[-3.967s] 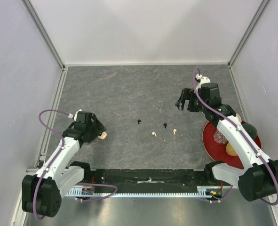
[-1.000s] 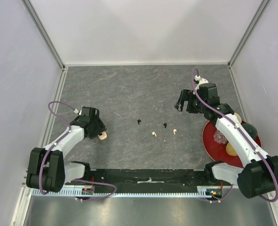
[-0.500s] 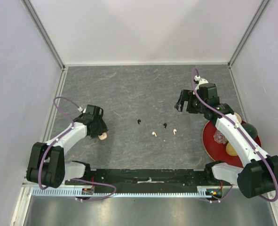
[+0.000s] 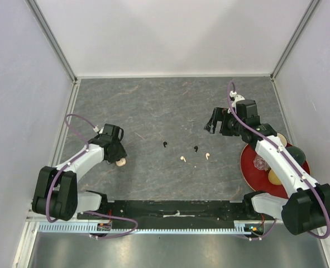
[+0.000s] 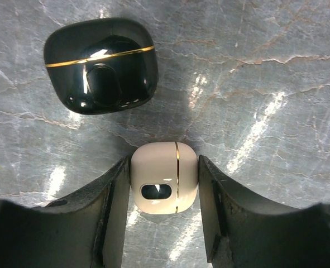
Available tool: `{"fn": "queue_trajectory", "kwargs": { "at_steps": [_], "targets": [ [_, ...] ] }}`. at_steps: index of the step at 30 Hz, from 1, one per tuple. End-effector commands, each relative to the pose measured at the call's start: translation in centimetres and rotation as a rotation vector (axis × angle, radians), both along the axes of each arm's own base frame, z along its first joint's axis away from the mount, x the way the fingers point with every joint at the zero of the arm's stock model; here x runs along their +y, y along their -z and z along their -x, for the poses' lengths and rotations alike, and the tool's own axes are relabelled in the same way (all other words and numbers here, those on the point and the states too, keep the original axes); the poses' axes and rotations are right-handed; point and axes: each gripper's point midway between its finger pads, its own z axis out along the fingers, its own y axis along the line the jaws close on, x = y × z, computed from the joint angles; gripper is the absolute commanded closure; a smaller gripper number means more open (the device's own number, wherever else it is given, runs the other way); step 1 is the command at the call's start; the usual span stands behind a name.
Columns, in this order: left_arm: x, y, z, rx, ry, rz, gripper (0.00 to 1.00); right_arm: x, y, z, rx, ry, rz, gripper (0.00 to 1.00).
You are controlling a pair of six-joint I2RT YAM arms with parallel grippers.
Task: Insert the wireless bluetooth earbuds into the charging case
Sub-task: Pick up the charging case at the center of the board.
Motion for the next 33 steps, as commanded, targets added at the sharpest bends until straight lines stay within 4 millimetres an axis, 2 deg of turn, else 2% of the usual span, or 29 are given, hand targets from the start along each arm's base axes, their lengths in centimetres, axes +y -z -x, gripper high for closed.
{"fn": "queue_trajectory", "kwargs": {
  "at_steps": [1, 2, 3, 4, 8, 11, 12, 13, 14, 15, 17, 18, 21, 22, 23, 27, 33],
  "targets": [
    [-1.8, -2.5, -2.4, -0.116, -0.037, 0.109, 0.87, 2.8, 0.3, 1.3, 0.021, -0.076, -0.16, 0.02],
    [-2.7, -3.2, -2.6, -0.136, -0.035, 0.166, 0.95, 3.3, 0.2, 1.5, 0.031, -0.065, -0.213, 0.02],
    [-3.6, -4.1, -3.3, -0.179, -0.066, 0.227, 0.97, 3.9, -0.5, 1.2, -0.006, -0.073, -0.252, 0.02],
    [-4.2, -5.4, -3.7, -0.226, -0.073, 0.275, 0.98, 4.1, -0.1, 1.7, -0.004, -0.076, -0.284, 0.02],
    [-6.2, -9.2, -5.4, -0.34, -0.121, 0.432, 0.98, 5.4, -1.6, 2.2, -0.086, -0.074, -0.332, 0.02],
    [-6.9, -11.5, -6.2, -0.396, -0.17, 0.495, 0.98, 6.6, -2.9, 2.9, -0.163, -0.089, -0.357, 0.02],
    [-7.5, -12.2, -6.4, -0.404, -0.187, 0.525, 0.98, 7.2, -4.2, 2.6, -0.217, -0.089, -0.39, 0.02],
    [-7.9, -12.7, -6.5, -0.415, -0.189, 0.544, 0.98, 7.6, -4.1, 3.0, -0.229, -0.093, -0.404, 0.02],
    [-8.2, -13.2, -6.6, -0.422, -0.195, 0.562, 0.98, 8.9, -4.4, 3.8, -0.239, -0.124, -0.423, 0.03],
    [-8.7, -13.6, -6.7, -0.427, -0.227, 0.584, 0.98, 9.4, -5.3, 3.5, -0.295, -0.118, -0.442, 0.04],
    [-9.6, -14.8, -7.0, -0.464, -0.231, 0.625, 0.98, 10.8, -4.9, 4.5, -0.291, -0.135, -0.465, 0.06],
    [-10.8, -15.2, -6.7, -0.463, -0.228, 0.653, 0.98, 11.2, -5.4, 4.5, -0.317, -0.131, -0.48, 0.07],
    [-12.7, -16.7, -6.6, -0.482, -0.218, 0.701, 0.98, 12.3, -4.9, 4.7, -0.329, -0.117, -0.458, 0.1],
    [-13.1, -16.9, -6.6, -0.481, -0.22, 0.71, 0.98, 12.3, -4.8, 4.2, -0.352, -0.09, -0.429, 0.1],
    [-13.7, -17.4, -6.5, -0.487, -0.221, 0.733, 0.98, 13.1, -4.8, 4.8, -0.358, -0.109, -0.421, 0.11],
    [-14.8, -18.9, -6.5, -0.511, -0.217, 0.77, 0.98, 14.6, -4.5, 5.0, -0.395, -0.093, -0.39, 0.13],
    [-16.6, -19.5, -6.5, -0.494, -0.18, 0.798, 0.98, 17.6, -4.5, 6.4, -0.466, -0.146, -0.363, 0.16]
  ]
}}
